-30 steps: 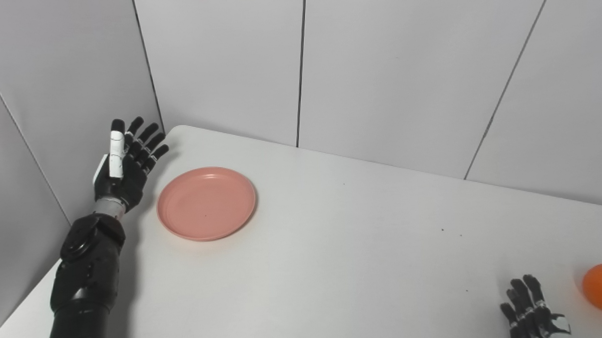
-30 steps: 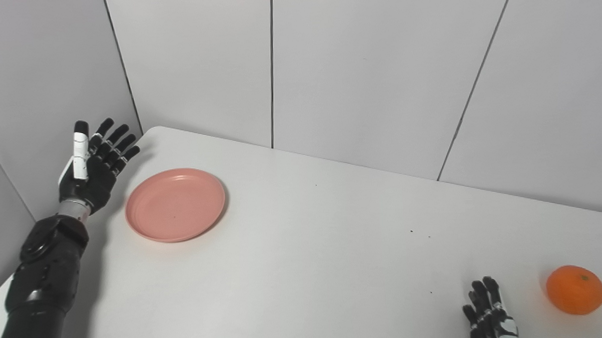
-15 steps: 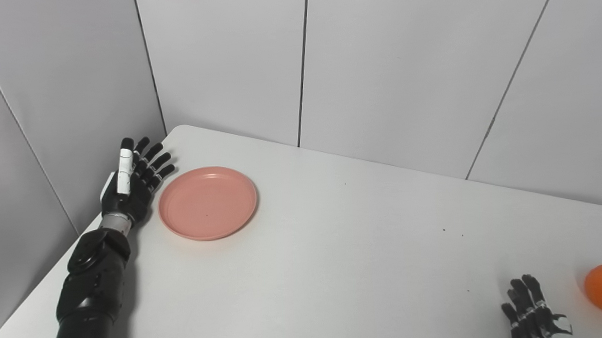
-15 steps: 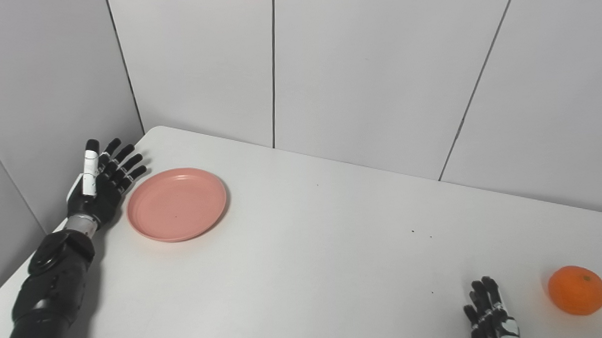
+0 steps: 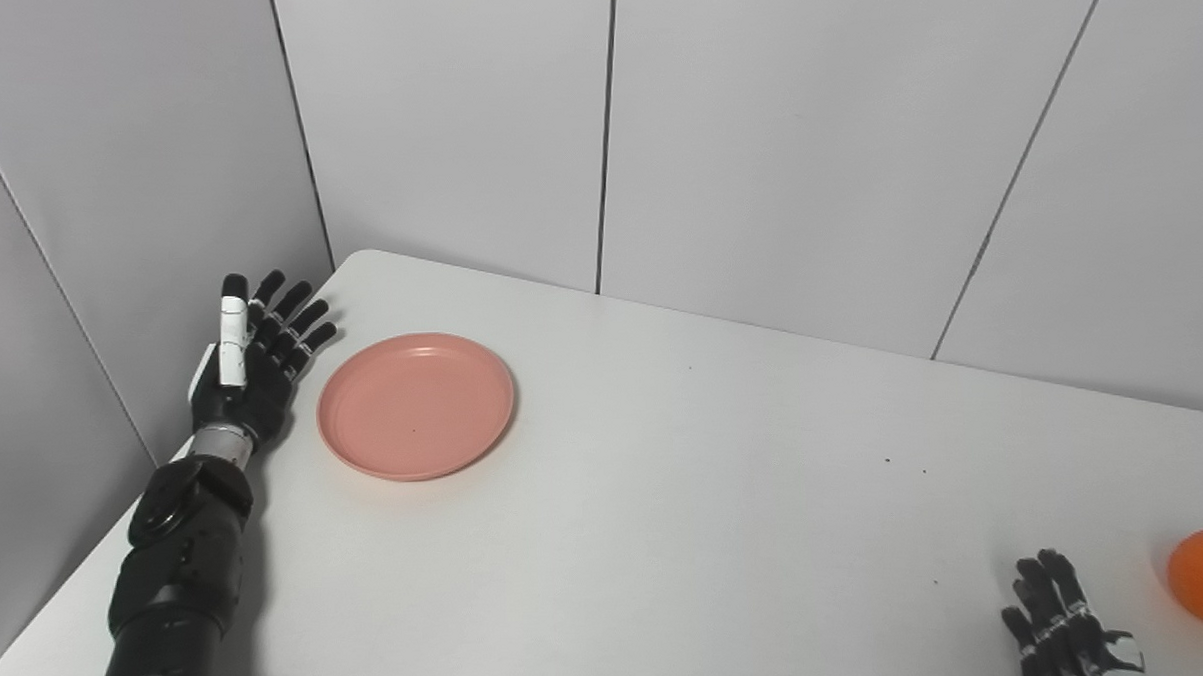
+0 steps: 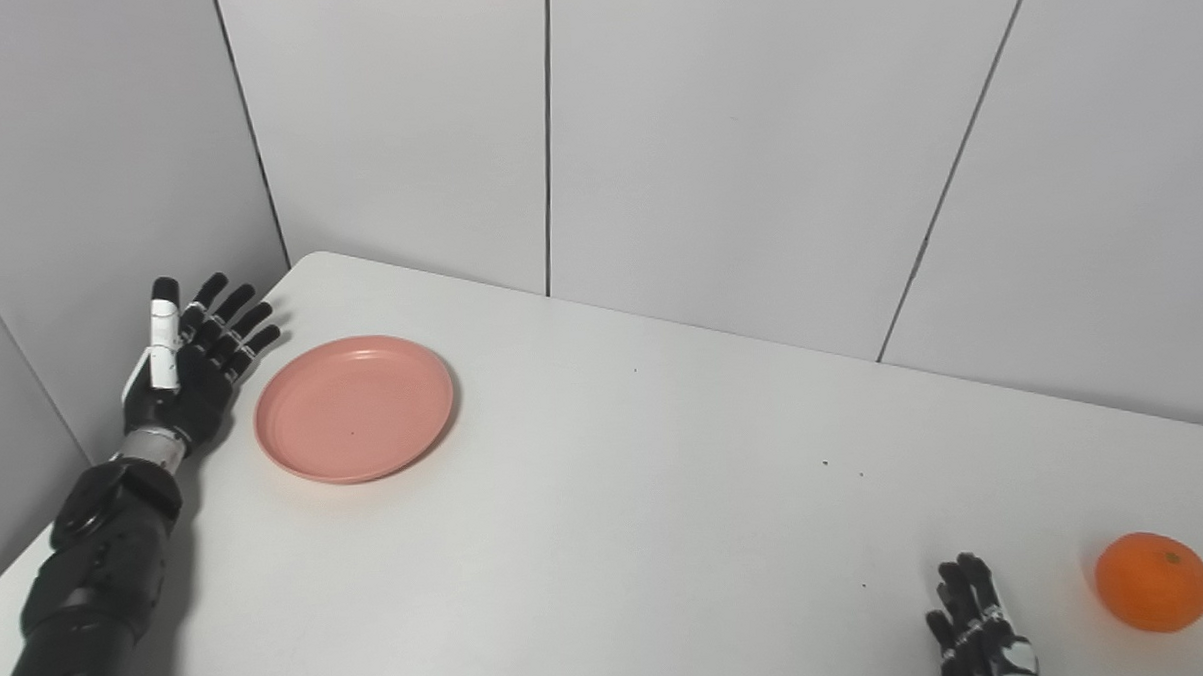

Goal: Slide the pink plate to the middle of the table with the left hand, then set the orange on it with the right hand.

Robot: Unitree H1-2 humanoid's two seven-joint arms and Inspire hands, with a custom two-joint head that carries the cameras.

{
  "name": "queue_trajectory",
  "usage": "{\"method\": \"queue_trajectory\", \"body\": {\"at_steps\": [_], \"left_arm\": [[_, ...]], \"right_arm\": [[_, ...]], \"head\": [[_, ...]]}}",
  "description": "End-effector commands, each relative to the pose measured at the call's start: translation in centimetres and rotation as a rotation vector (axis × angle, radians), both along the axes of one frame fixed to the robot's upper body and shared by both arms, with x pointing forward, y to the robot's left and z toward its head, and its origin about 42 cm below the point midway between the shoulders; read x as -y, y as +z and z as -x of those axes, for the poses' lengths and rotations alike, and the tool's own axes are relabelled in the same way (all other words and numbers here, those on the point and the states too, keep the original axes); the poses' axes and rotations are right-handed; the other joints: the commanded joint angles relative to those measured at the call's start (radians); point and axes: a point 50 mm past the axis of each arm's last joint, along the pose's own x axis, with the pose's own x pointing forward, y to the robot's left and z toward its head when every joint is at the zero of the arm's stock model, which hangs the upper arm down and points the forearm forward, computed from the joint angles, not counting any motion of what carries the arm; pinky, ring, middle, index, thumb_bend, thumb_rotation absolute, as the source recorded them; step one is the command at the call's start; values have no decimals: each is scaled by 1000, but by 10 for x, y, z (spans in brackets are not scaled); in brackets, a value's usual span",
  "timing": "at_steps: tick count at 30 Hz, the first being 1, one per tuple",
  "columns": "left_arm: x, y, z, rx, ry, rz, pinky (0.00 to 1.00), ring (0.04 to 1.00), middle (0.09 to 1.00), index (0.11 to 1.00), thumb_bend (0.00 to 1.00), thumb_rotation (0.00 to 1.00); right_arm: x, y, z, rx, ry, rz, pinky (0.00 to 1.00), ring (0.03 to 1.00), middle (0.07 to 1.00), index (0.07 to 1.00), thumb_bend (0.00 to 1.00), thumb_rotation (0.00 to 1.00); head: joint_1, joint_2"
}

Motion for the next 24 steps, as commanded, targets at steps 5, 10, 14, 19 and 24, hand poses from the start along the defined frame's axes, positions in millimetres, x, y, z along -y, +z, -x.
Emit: {"method": "queue_trajectory", "body": {"at_steps": [5,10,14,19,24], "left_arm": [[-2,20,-12,24,-6,-29,780,848,889,904,951,781],[3,17,-14,3,9,-7,762,822,888,896,948,829],[9,17,-14,15,-1,52,858,852,899,910,939,812],[13,16,-15,13,-18,63,886,882,901,903,947,794],[20,14,-16,7,-29,65,855,851,872,873,963,780]], "right_arm": [[-4,-39,28,-160,-7,-26,1000,998,952,952,822,1000],[-5,-39,28,-159,-10,-25,1000,992,946,946,833,1000],[-6,-39,28,-159,-12,-29,1000,987,945,949,839,1000],[-6,-38,28,-160,-14,-29,1000,980,936,938,860,1000],[-6,-37,28,-158,-15,-32,1000,982,937,942,847,1000]], "head": [[-4,3],[-7,5],[-9,6],[-10,8],[-12,11]]}}
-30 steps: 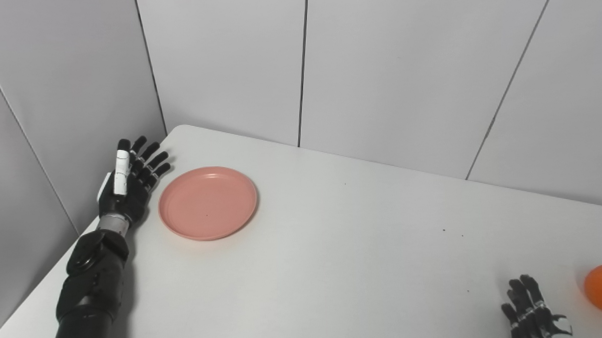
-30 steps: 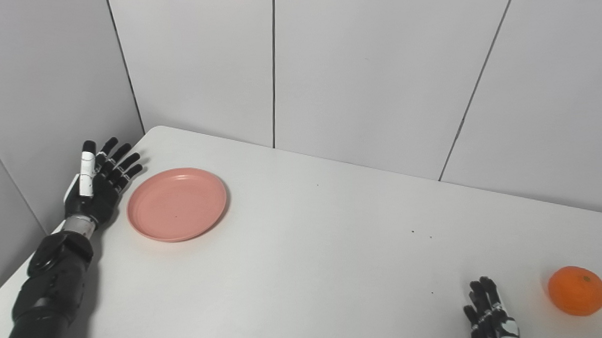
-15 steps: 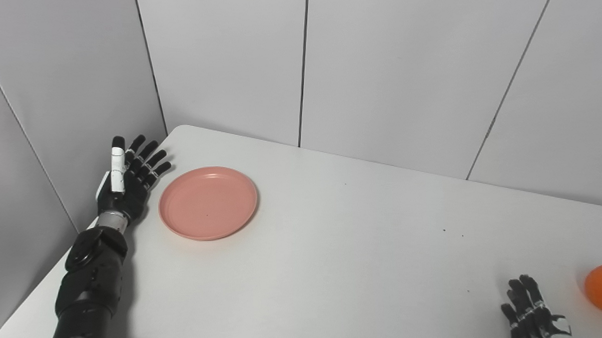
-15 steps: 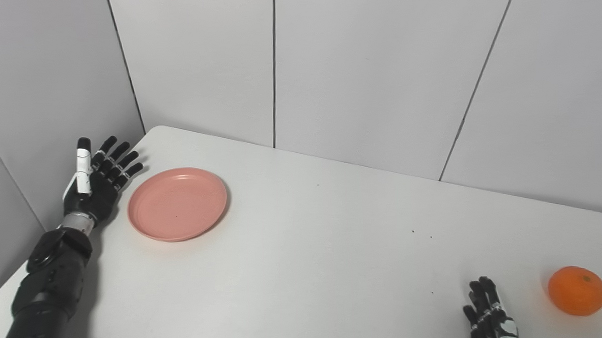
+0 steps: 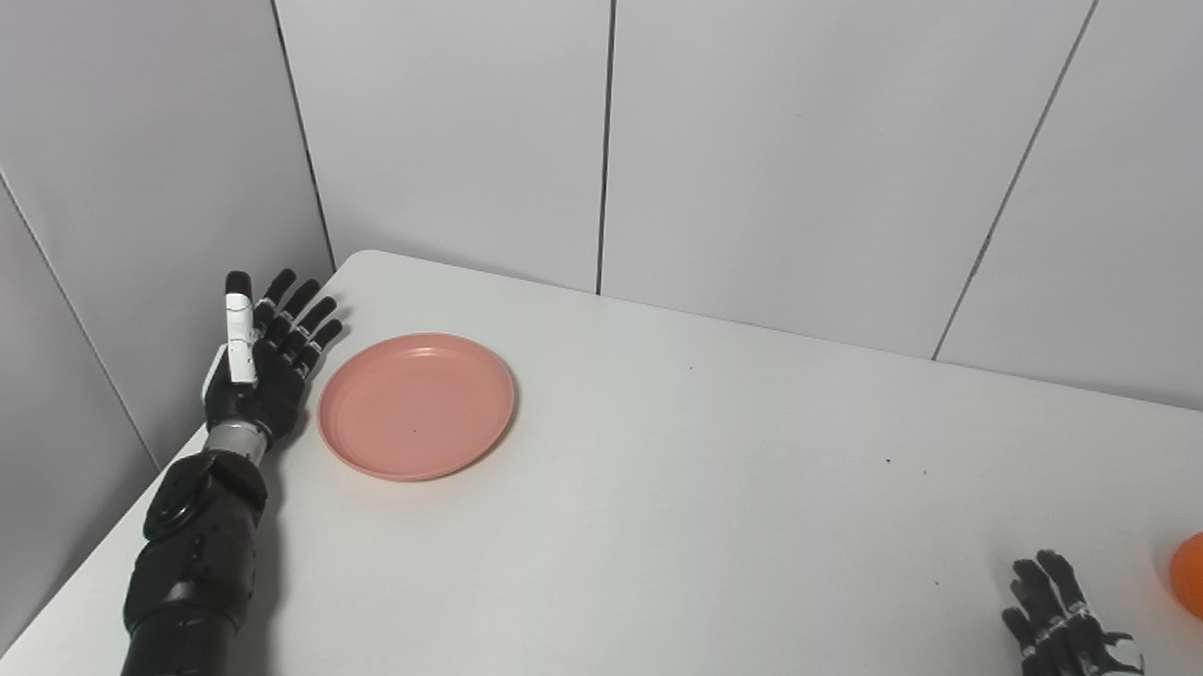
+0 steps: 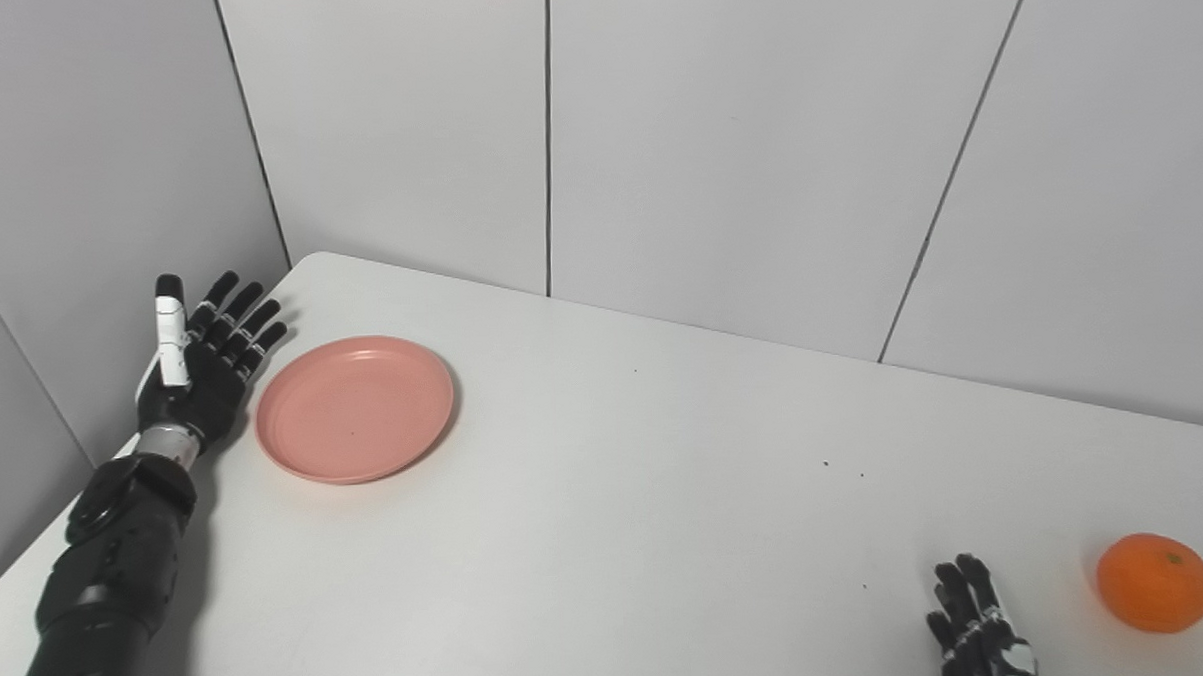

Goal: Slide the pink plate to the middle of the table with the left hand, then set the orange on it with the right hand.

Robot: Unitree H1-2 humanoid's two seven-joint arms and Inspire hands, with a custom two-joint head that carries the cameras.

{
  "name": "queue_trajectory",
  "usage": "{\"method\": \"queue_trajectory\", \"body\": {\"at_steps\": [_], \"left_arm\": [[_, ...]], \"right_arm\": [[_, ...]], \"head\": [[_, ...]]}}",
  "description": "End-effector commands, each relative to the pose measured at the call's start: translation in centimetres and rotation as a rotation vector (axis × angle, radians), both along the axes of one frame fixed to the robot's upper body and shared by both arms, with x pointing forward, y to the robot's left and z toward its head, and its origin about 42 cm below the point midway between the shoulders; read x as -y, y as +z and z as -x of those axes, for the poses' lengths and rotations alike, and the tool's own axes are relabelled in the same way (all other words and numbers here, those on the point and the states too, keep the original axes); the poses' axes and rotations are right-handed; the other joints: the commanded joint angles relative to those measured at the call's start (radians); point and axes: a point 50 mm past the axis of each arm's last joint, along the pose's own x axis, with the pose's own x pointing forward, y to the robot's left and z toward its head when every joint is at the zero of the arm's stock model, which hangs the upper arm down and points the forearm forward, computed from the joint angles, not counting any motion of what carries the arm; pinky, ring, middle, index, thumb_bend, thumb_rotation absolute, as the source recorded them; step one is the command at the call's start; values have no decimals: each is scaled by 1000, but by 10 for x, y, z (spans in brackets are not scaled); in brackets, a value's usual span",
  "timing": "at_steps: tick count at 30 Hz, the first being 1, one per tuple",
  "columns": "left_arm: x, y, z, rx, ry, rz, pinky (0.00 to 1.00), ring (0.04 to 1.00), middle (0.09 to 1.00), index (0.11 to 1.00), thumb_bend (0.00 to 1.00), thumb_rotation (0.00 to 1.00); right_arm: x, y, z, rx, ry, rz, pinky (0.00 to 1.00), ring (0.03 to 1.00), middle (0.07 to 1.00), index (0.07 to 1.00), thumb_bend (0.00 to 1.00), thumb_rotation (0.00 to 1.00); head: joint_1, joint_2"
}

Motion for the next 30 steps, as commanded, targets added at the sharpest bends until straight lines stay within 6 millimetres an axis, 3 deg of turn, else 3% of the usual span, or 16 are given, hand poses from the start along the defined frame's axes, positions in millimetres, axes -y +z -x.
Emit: {"method": "queue_trajectory", "body": {"at_steps": [1,7,18,28,30], "left_arm": [[7,10,-9,22,-27,1,839,848,869,873,965,776],[15,8,-6,12,-40,22,831,860,871,879,974,762],[19,-5,2,3,-86,38,840,898,971,938,916,787],[23,-14,7,8,-108,58,799,895,955,906,945,764],[27,-13,8,10,-112,60,827,915,973,923,932,780]], "right_arm": [[-6,-38,27,-158,-12,-40,1000,982,936,941,848,1000],[-6,-37,27,-155,-6,-37,1000,984,936,941,839,1000],[-7,-36,27,-153,-6,-39,1000,984,934,938,849,1000],[-7,-35,28,-151,-6,-39,1000,980,929,934,852,1000],[-7,-35,28,-151,-6,-38,1000,980,928,933,852,1000]], "head": [[-1,1],[-4,4],[-8,9],[-9,13],[-9,13]]}}
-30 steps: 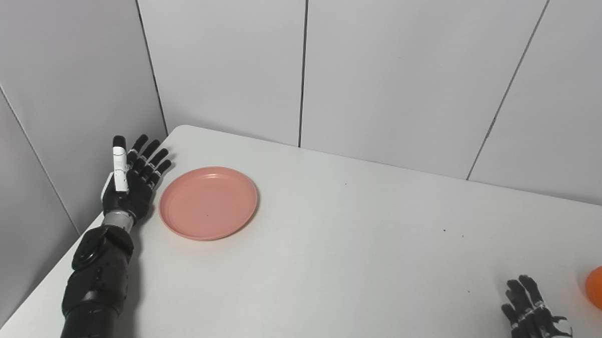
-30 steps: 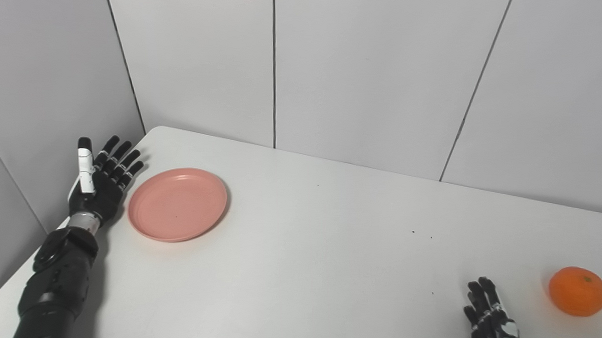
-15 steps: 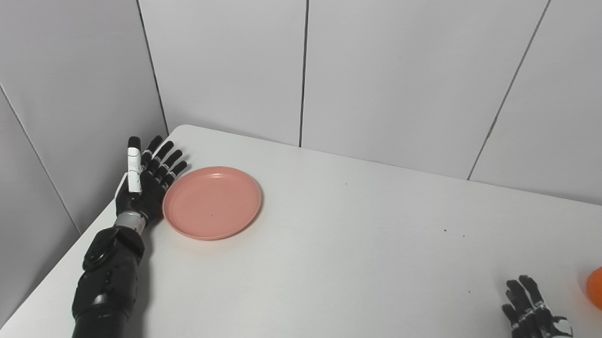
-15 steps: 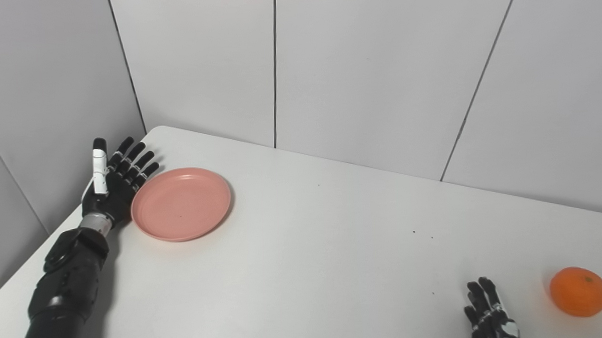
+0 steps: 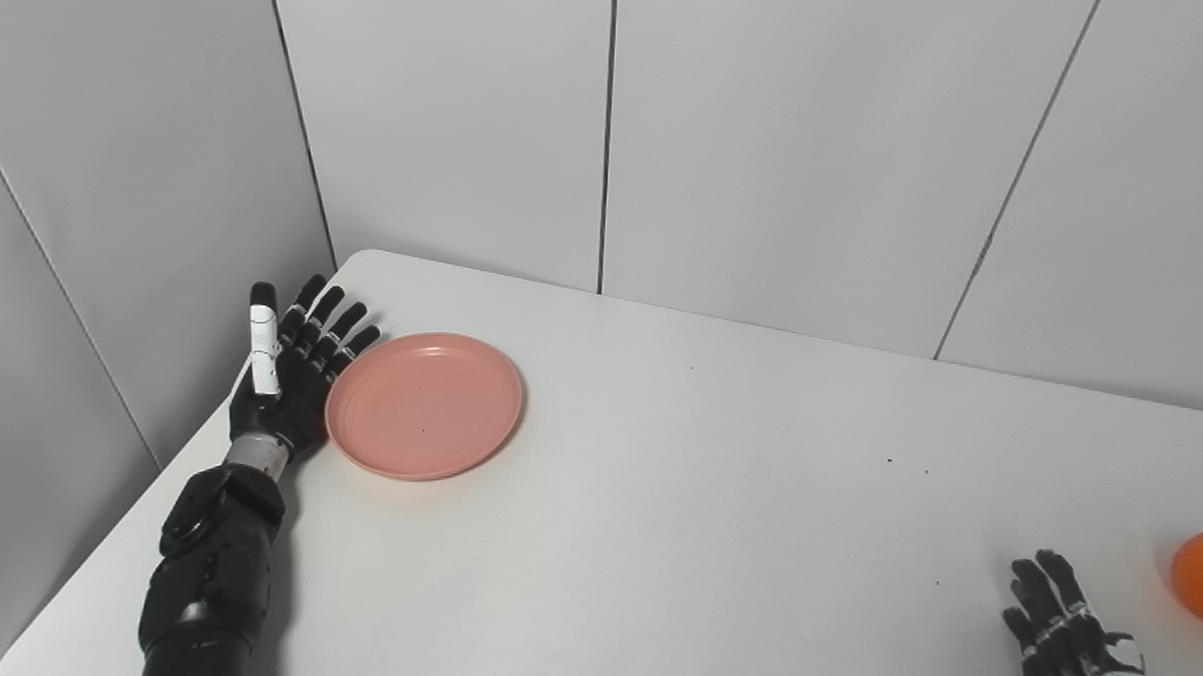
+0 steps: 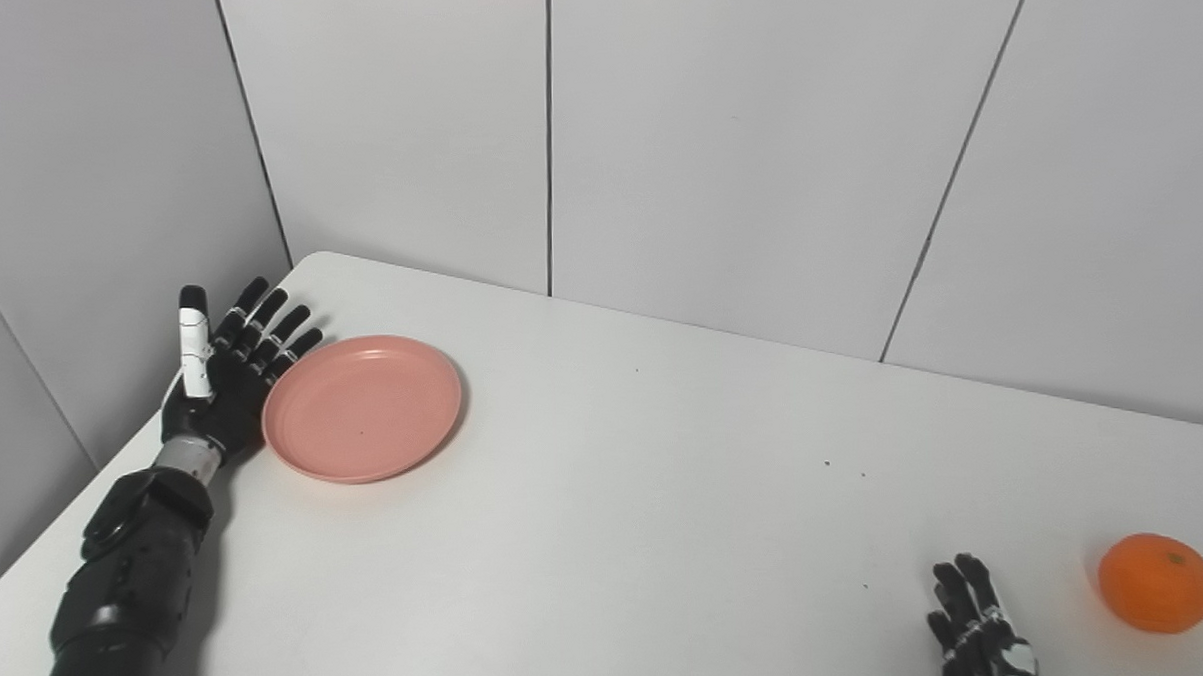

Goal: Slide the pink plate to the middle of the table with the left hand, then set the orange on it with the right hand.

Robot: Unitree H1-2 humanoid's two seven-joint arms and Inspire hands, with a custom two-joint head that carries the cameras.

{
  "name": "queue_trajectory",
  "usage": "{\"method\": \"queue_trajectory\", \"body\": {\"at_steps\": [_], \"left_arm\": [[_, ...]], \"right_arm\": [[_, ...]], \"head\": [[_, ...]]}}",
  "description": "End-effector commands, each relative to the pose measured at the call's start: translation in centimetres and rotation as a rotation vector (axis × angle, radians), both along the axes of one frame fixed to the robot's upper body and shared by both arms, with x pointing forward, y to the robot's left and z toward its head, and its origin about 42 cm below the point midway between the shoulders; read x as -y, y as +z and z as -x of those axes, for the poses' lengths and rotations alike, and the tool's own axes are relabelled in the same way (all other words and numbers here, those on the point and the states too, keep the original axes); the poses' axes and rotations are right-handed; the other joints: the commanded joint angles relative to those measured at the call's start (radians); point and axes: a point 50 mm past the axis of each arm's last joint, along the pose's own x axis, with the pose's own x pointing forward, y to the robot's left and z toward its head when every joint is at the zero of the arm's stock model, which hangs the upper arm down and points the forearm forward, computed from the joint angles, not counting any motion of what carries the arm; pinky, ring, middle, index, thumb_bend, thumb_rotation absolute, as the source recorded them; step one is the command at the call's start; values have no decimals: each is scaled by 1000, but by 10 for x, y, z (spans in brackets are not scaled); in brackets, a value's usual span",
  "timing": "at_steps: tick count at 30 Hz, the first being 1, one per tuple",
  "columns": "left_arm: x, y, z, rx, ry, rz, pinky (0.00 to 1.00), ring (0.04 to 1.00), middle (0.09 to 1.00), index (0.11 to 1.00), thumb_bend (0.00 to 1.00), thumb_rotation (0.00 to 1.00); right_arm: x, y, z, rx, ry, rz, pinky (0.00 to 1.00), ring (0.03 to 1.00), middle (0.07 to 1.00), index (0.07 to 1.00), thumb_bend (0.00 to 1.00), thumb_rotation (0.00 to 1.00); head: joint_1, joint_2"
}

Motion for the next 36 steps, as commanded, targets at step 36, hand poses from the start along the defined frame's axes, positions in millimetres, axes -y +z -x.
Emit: {"method": "queue_trajectory", "body": {"at_steps": [36], "left_arm": [[61,-4,4,-67,-117,14,897,903,951,976,892,843]], "right_arm": [[-12,-31,28,-148,-21,-54,1000,952,904,900,862,1000]], "head": [[-16,20]]}}
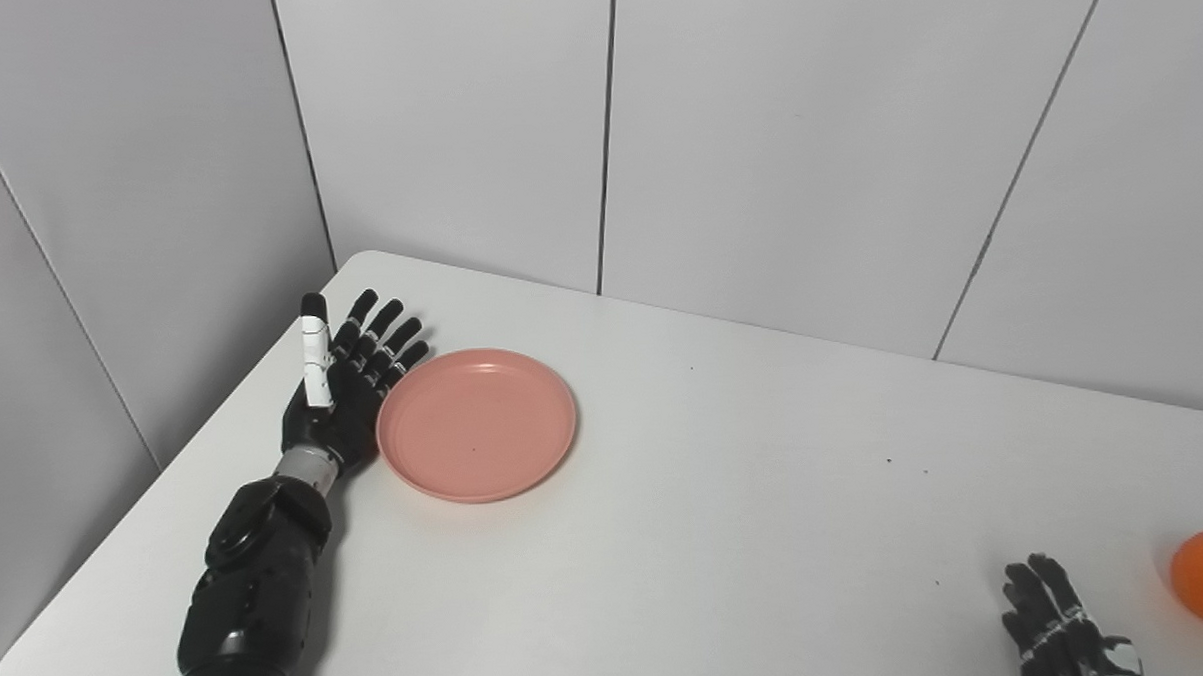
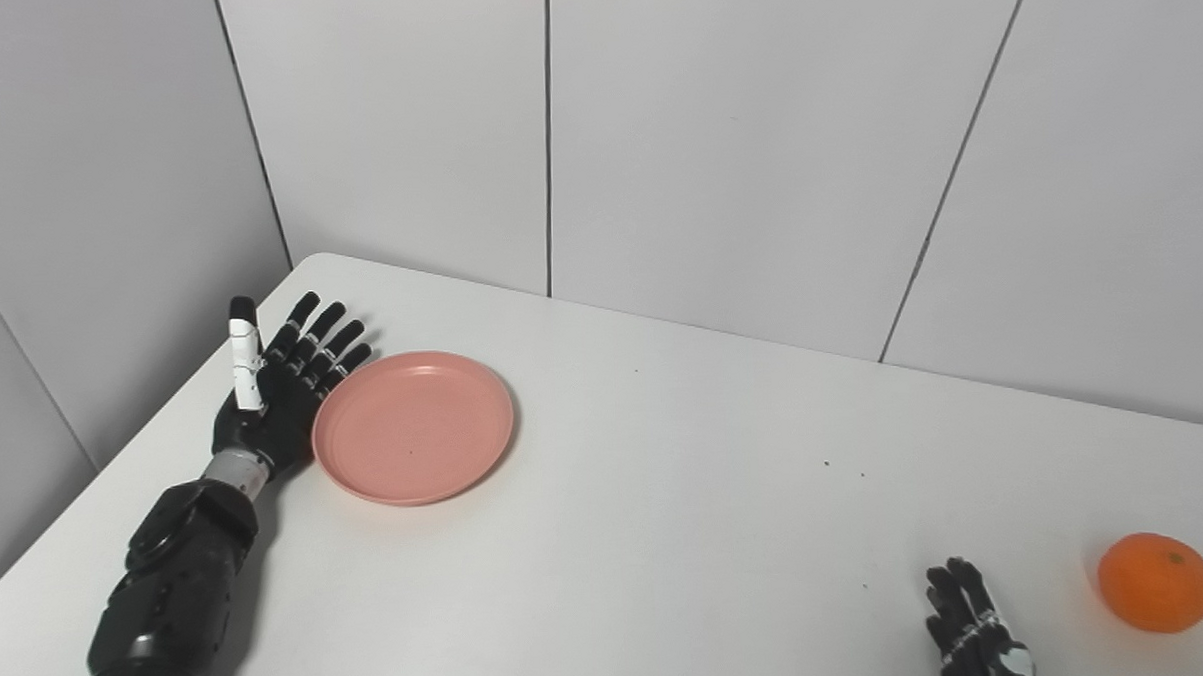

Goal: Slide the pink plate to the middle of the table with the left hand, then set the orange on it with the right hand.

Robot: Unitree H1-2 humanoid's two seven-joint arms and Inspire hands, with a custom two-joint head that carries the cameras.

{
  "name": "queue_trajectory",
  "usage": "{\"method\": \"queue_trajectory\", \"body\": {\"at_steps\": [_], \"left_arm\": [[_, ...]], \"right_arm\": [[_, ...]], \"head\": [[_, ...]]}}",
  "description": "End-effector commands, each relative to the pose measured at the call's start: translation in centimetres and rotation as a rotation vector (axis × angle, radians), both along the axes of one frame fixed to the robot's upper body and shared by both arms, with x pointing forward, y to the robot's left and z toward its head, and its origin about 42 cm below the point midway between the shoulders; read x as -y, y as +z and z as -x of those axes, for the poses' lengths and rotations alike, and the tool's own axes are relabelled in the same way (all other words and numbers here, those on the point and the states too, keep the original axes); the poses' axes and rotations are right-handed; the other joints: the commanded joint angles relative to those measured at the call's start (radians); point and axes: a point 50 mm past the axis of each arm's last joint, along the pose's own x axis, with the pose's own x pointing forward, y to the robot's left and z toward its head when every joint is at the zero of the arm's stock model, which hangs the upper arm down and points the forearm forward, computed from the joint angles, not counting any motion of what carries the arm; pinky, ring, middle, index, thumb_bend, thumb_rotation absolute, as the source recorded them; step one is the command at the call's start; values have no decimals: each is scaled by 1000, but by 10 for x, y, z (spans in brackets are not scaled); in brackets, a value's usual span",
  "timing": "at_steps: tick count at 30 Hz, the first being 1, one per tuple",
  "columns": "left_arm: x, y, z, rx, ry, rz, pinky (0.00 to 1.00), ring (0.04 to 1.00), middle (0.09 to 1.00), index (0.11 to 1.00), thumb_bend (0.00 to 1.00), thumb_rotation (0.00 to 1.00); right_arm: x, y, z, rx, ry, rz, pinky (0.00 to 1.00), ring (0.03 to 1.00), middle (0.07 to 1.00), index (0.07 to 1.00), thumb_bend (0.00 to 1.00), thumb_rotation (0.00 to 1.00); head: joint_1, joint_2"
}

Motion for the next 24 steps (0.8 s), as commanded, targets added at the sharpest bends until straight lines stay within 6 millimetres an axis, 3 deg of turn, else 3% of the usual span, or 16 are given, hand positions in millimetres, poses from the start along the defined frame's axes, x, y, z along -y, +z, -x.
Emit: {"method": "queue_trajectory", "body": {"at_steps": [1,12,21,24], "left_arm": [[10,-5,1,-34,-25,15,895,901,949,976,894,841],[30,-3,4,-58,-60,15,845,890,941,955,910,836],[37,-6,6,-79,-73,17,850,890,917,947,946,815],[39,-8,8,-81,-87,25,868,900,927,956,917,821]], "right_arm": [[-9,-31,23,-141,-3,-48,1000,951,903,899,863,1000],[-11,-30,23,-135,1,-37,1000,952,905,901,863,1000],[-15,-29,23,-130,0,-37,1000,931,892,892,867,1000],[-16,-29,24,-129,5,-37,1000,937,893,894,861,1000]], "head": [[-1,2],[-14,12],[-42,21],[-56,25]]}}
